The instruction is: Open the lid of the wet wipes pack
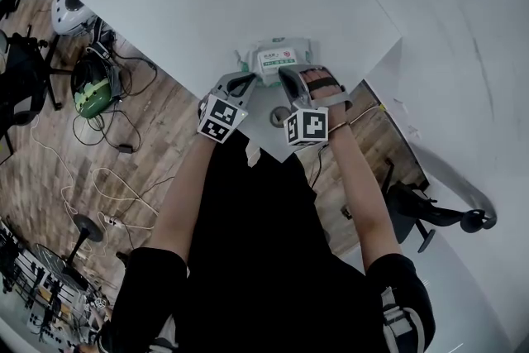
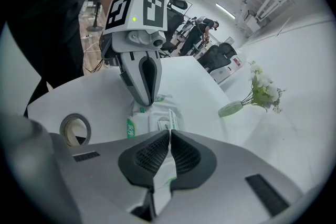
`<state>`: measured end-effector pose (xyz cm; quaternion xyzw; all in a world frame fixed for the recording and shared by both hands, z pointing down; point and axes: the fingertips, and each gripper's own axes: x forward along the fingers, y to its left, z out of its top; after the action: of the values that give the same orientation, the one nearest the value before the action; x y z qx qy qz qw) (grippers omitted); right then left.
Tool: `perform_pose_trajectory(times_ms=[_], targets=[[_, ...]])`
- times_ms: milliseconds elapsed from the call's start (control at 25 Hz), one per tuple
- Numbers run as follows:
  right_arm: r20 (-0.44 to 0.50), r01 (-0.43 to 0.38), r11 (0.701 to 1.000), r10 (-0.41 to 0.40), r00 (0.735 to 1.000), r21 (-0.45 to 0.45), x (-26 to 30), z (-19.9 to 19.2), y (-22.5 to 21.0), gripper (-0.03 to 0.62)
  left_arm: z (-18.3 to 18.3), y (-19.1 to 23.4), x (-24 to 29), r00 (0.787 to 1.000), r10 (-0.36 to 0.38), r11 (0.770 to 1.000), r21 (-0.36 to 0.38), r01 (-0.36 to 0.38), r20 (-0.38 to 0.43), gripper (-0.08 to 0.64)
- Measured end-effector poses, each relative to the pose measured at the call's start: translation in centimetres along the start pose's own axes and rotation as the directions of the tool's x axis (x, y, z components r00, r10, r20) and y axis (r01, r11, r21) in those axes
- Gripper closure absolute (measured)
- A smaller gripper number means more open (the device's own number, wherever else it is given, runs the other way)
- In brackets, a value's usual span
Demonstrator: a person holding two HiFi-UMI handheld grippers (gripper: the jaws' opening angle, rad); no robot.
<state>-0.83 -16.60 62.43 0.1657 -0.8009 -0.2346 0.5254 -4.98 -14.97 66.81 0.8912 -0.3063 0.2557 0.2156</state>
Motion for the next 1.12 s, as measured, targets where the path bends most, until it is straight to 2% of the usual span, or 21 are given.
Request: perform_pose_trajectory(times_ms=[240, 480, 720, 1120], targets=[[0.016, 0.032, 0.999, -0.032, 0.999, 0.031, -0.1, 0.3, -0.8, 0.563, 0.3, 0.0, 0.0, 1.0, -0.002, 1.0, 0.0, 0.002, 0.006, 0.537], [0.015, 0.059, 0.998, -0.059, 0.998, 0.021, -0.2, 0.2, -2.0, 0.56, 0.5, 0.0, -0.1, 1.0, -0.015, 1.0, 0.014, 0.015, -0.003, 0.537], [0.017, 0.1, 0.993, -0.101, 0.995, 0.062, 0.0, 0.3, -3.8, 0.554, -0.2, -0.4, 0.2, 0.999, -0.035, 0.999, 0.009, 0.035, -0.009, 0.537], [0.01, 0.138, 0.987, -0.14, 0.99, 0.083, 1.9, 0.4, -6.4, 0.549, -0.2, -0.3, 0.2, 0.998, -0.056, 0.998, 0.022, 0.056, -0.016, 0.537]])
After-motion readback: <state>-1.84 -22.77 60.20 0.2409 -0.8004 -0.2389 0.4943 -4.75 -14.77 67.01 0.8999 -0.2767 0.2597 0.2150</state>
